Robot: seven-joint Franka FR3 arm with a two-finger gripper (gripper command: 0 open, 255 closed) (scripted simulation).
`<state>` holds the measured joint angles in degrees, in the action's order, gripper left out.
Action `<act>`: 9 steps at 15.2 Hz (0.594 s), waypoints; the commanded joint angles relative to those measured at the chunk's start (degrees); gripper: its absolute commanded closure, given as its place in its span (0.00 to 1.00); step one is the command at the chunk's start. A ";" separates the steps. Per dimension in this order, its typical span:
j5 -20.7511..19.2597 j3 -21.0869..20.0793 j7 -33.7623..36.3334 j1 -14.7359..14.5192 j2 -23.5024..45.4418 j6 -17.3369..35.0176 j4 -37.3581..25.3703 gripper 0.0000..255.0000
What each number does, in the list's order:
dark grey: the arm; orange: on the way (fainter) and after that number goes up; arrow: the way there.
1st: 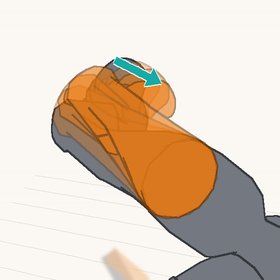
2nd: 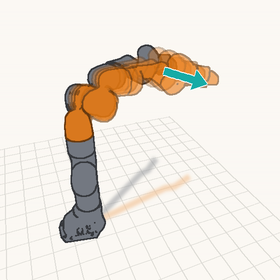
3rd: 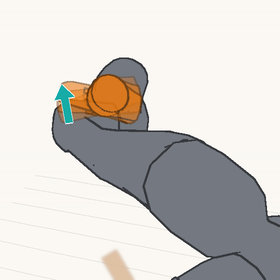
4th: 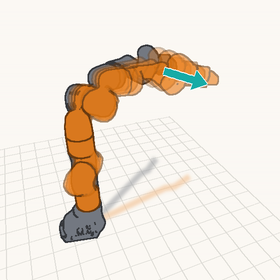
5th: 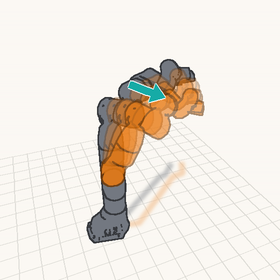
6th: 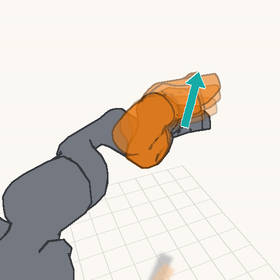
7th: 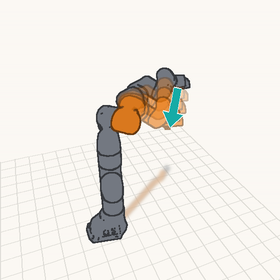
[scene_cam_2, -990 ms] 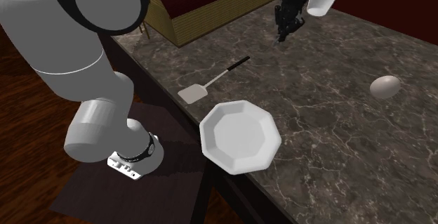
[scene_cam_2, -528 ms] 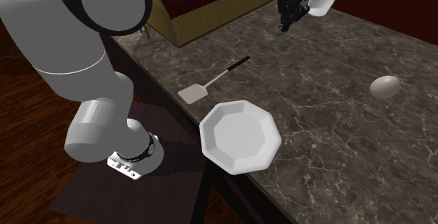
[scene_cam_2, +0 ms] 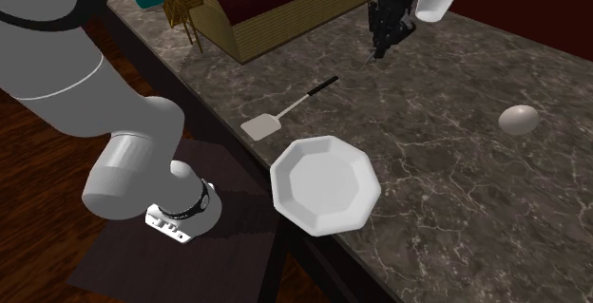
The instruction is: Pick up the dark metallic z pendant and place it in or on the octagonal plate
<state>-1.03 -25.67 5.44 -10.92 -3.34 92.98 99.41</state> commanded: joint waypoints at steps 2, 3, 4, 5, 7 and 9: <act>1.83 2.34 -4.44 1.62 -5.47 0.76 5.65 1.00; 2.30 3.26 -5.95 2.05 -7.26 0.92 7.46 1.00; 2.68 4.19 -7.44 2.46 -8.98 1.05 9.19 1.00; 2.98 5.15 -8.92 2.83 -10.63 1.14 10.84 1.00; 3.35 7.09 -11.83 3.55 -13.76 1.23 13.93 1.00; 3.44 9.08 -14.69 4.24 -16.66 1.22 16.72 1.00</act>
<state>2.36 -17.70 -7.57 -7.10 -18.51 94.54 115.04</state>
